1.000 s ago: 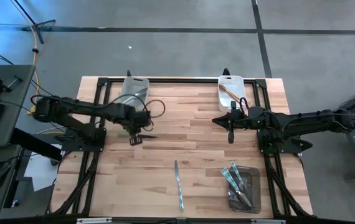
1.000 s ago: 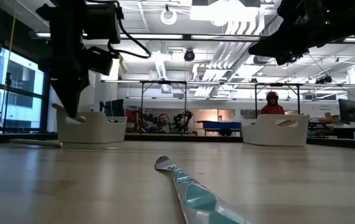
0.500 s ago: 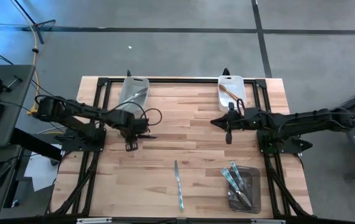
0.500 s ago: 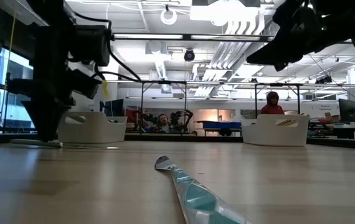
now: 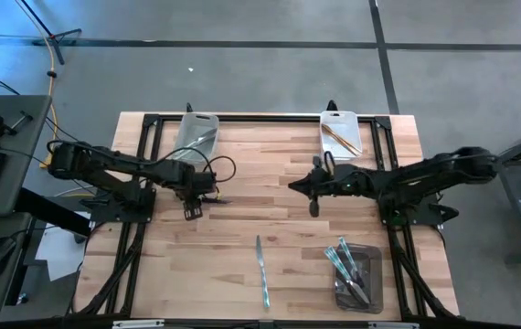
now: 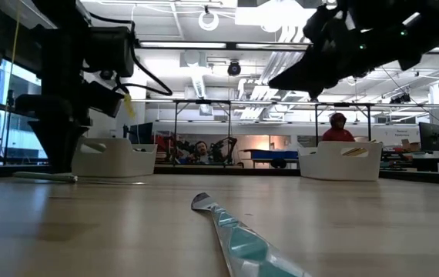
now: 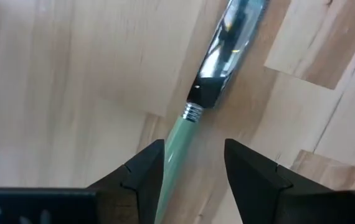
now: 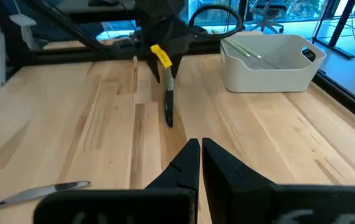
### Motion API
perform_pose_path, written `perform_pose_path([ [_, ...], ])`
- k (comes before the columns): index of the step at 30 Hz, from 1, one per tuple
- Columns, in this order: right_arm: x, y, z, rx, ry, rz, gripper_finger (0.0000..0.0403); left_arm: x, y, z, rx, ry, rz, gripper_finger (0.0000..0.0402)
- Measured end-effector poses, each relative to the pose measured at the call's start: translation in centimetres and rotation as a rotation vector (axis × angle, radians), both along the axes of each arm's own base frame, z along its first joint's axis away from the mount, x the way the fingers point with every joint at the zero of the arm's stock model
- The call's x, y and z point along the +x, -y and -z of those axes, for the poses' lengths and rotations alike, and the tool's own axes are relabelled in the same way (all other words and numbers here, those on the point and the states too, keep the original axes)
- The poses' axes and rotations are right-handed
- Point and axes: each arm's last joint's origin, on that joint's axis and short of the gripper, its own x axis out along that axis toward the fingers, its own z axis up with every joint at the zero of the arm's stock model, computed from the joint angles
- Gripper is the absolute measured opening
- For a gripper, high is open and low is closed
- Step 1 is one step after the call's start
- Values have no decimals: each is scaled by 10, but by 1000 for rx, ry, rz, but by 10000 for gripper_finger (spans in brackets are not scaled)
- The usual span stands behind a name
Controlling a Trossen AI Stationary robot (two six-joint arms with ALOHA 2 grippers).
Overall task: Sort silverware by color (type)
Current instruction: Put the green knife into the gray bin
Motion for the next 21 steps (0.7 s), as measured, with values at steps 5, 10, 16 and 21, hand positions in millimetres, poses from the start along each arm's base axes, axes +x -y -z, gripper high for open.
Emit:
perform_pose_path([
  [5, 16, -1, -4, -20, -4, -30, 2, 3, -8, -9, -93, -11, 22, 158],
  [10, 20, -1, -10, -41, 14, -44, 2, 1, -10, -33, -83, -140, 148, 158],
  [16, 20, -1, -11, -56, 19, -48, 2, -6, -18, -30, -91, -310, 144, 158],
  [21, 20, -1, -10, -56, 12, -49, 2, 2, -22, -12, -97, -393, 175, 159],
])
